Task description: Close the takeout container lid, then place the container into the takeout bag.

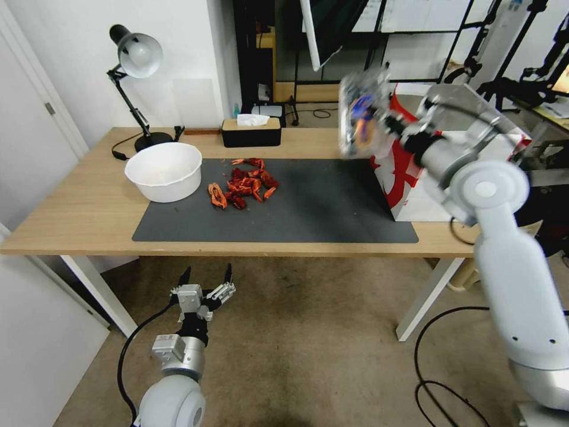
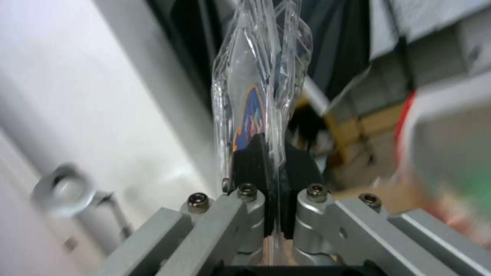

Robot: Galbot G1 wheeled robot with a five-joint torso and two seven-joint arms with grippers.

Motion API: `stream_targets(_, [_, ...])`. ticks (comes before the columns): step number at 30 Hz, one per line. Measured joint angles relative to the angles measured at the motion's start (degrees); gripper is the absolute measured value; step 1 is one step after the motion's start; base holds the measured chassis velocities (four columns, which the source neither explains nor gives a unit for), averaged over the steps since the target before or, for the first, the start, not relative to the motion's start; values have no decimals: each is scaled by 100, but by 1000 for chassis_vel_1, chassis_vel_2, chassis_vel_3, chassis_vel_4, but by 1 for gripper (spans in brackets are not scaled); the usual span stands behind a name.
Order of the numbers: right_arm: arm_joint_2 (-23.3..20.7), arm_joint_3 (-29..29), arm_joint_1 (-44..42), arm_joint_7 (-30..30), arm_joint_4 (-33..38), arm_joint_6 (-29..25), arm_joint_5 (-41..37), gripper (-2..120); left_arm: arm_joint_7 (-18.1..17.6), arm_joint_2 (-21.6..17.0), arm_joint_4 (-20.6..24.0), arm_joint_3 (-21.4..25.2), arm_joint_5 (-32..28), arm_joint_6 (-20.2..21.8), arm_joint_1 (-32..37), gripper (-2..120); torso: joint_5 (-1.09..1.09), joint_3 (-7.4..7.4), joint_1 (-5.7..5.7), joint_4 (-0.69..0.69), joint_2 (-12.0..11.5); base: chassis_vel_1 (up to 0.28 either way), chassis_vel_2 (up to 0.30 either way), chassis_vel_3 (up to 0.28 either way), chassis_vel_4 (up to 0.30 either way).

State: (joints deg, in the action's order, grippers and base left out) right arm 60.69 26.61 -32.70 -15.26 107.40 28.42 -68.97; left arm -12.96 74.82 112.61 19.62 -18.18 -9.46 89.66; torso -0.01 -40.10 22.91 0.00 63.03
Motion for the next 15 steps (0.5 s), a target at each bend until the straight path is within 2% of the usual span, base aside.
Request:
stream_targets(9, [-483, 141, 580, -189, -787, -890, 666, 0, 44, 57, -46, -68, 2, -24, -52, 100, 1, 0, 1, 0, 0, 0, 0, 0, 0])
stream_targets(15, [-584, 174, 659, -243, -1063, -978, 893, 0, 49, 91, -73, -101, -3, -27, -88, 100, 1, 0, 1, 0, 0, 0, 0, 0, 0])
